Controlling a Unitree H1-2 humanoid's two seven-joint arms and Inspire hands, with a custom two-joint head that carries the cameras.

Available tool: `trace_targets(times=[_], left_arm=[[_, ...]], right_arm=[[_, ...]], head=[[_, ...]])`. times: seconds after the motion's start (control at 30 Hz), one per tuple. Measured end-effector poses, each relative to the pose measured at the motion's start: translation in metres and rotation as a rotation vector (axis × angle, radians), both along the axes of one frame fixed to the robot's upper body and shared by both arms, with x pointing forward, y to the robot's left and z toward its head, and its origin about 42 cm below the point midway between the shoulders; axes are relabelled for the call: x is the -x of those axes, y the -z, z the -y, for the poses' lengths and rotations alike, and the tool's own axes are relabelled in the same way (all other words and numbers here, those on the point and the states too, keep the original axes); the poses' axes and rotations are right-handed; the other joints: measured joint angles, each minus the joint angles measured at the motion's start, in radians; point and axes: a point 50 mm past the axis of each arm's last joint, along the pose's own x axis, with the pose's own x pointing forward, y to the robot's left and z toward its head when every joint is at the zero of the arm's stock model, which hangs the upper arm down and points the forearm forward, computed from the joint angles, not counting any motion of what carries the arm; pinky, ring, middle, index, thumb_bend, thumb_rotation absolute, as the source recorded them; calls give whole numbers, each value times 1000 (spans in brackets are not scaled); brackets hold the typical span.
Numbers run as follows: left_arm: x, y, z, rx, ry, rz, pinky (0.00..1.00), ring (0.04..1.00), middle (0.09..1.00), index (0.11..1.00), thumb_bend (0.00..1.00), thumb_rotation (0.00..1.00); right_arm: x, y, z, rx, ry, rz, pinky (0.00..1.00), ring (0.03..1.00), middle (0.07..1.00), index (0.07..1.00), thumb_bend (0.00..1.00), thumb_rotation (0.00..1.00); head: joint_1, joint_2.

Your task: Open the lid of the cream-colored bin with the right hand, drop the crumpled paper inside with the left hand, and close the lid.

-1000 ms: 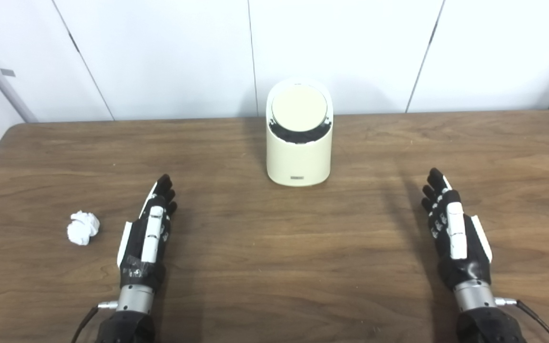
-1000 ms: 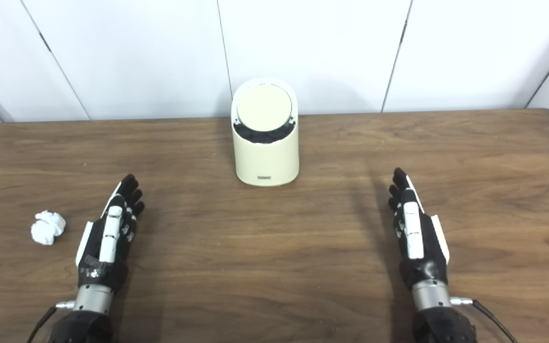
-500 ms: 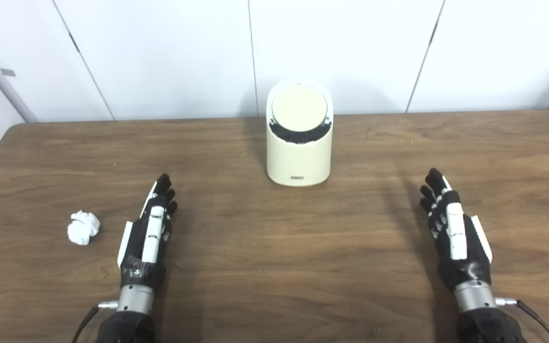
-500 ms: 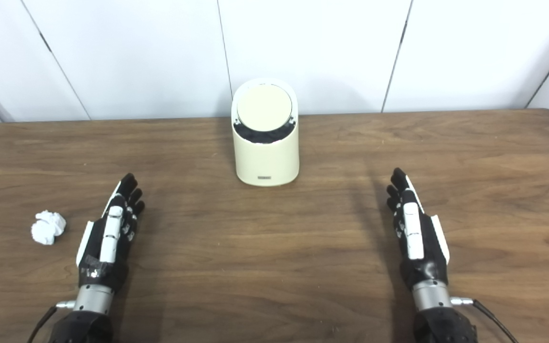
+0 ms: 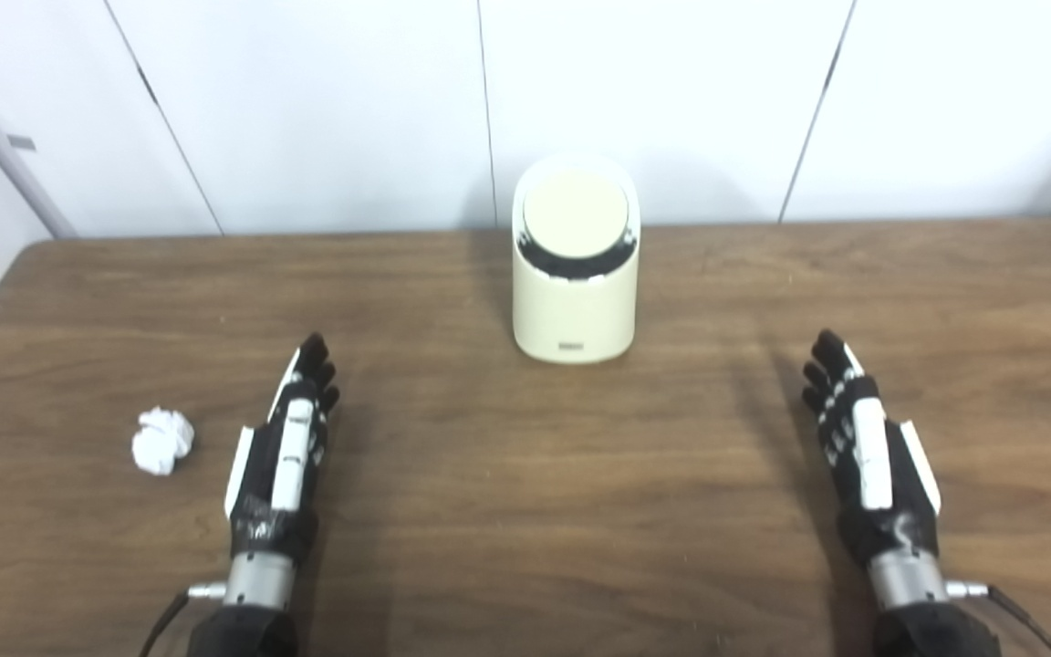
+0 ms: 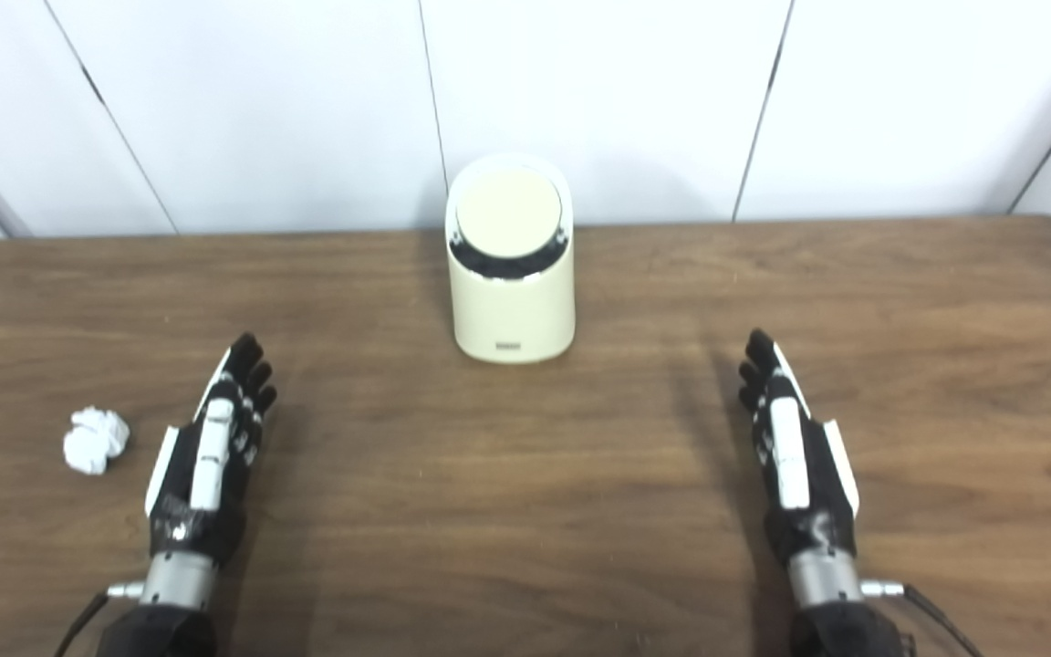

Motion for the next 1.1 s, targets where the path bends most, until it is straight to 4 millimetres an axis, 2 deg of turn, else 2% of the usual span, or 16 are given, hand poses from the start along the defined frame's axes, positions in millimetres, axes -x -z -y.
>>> trace_targets(times=[0.3, 0.63, 0.77, 0.9, 0.97, 1.1], left_arm=[[0, 1, 0, 1, -1, 4, 1000, 1000, 1000, 993, 360, 850], [1, 0, 1, -3, -1, 26, 1000, 1000, 1000, 997, 341, 861], [1, 0, 1, -3, 0, 25, 1000, 1000, 1000, 998, 342, 864], [1, 0, 1, -4, 0, 25, 1000, 1000, 1000, 994, 352, 864], [2, 0, 1, -6, 0, 24, 1000, 1000, 1000, 994, 352, 855], [2, 0, 1, -6, 0, 23, 1000, 1000, 1000, 994, 350, 846]], right_arm=[[-1, 0, 0, 2, -1, 22, 985, 966, 964, 933, 475, 1000], [-2, -1, 0, 7, -2, 28, 978, 967, 969, 941, 451, 999], [-2, -1, 0, 9, -2, 28, 974, 973, 977, 945, 478, 879], [-5, -3, 6, 49, -3, 16, 965, 973, 973, 934, 551, 802], [-9, -6, 11, 76, -4, 17, 947, 960, 962, 928, 579, 703], [-22, -18, 16, 87, -1, 51, 910, 946, 952, 922, 592, 601]], head=[[-2, -31], [-6, -32], [-11, -29], [-15, -25], [-21, -26], [-23, -26]])
